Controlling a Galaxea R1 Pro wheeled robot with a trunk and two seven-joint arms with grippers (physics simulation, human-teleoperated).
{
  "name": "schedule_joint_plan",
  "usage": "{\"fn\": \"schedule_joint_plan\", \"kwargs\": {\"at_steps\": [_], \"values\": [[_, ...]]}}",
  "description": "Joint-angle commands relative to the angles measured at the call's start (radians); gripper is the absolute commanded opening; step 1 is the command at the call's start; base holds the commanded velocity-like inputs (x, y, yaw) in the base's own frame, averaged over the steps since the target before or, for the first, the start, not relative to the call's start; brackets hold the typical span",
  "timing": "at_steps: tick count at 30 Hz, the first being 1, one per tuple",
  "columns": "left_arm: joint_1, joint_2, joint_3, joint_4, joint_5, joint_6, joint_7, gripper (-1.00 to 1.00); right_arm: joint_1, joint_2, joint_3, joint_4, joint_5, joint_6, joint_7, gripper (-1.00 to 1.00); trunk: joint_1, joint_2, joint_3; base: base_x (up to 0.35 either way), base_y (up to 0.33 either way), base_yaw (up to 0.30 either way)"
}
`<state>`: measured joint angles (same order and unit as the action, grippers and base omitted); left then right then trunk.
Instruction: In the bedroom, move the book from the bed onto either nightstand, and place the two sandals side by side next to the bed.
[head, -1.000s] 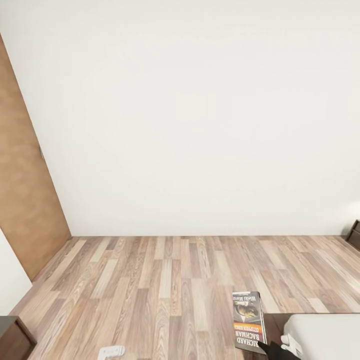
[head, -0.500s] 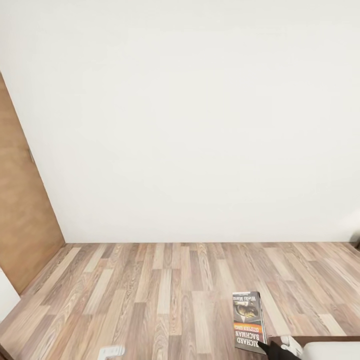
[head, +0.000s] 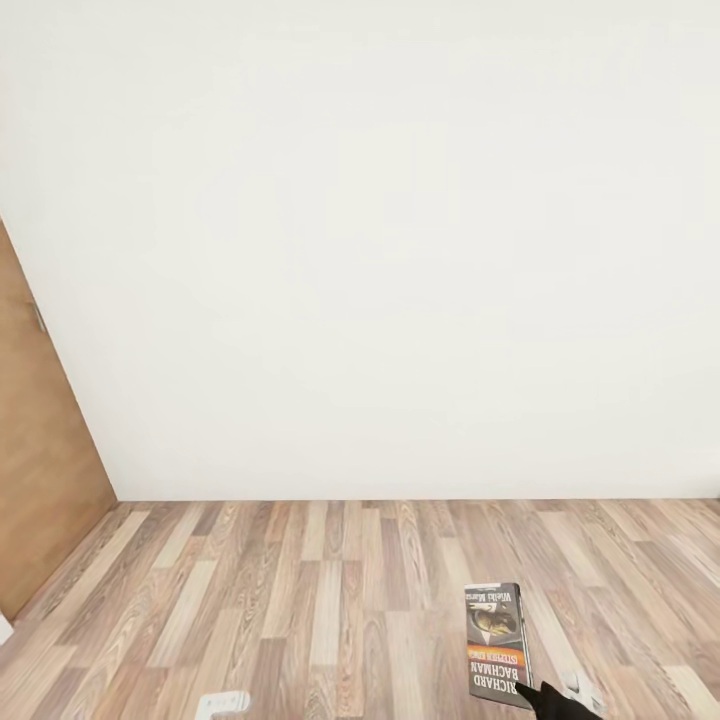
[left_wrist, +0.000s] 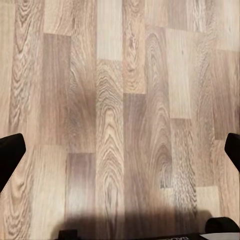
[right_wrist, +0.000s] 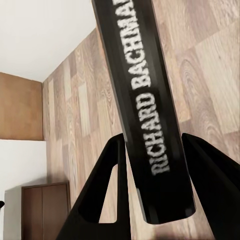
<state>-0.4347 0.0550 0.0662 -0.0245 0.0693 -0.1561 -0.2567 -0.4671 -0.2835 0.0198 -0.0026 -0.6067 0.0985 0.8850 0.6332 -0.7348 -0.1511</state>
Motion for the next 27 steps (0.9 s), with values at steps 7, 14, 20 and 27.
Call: {"fn": "schedule_joint_plan", "kwargs": {"at_steps": [7, 14, 20, 27], "values": [[-0.001, 0.000, 0.006, 0.001, 0.007, 0.000, -0.007, 1.00, -0.001, 0.000, -0.002, 0.000, -0.011, 0.010, 0.004, -1.00, 0.001, -0.001, -0.002, 0.333, 0.000, 0.000], [-0.001, 0.000, 0.006, 0.001, 0.007, 0.000, -0.007, 1.00, -0.001, 0.000, -0.002, 0.000, -0.011, 0.010, 0.004, -1.00, 0.001, -0.001, -0.002, 0.333, 0.000, 0.000], [-0.001, 0.000, 0.006, 0.001, 0.007, 0.000, -0.007, 1.00, -0.001, 0.000, -0.002, 0.000, -0.011, 0.010, 0.005, -1.00, 0.001, -0.001, -0.002, 0.333, 0.000, 0.000], [-0.001, 0.000, 0.006, 0.001, 0.007, 0.000, -0.007, 1.00, -0.001, 0.000, -0.002, 0.000, -0.011, 0.010, 0.005, -1.00, 0.001, -0.001, -0.002, 0.333, 0.000, 0.000]]}}
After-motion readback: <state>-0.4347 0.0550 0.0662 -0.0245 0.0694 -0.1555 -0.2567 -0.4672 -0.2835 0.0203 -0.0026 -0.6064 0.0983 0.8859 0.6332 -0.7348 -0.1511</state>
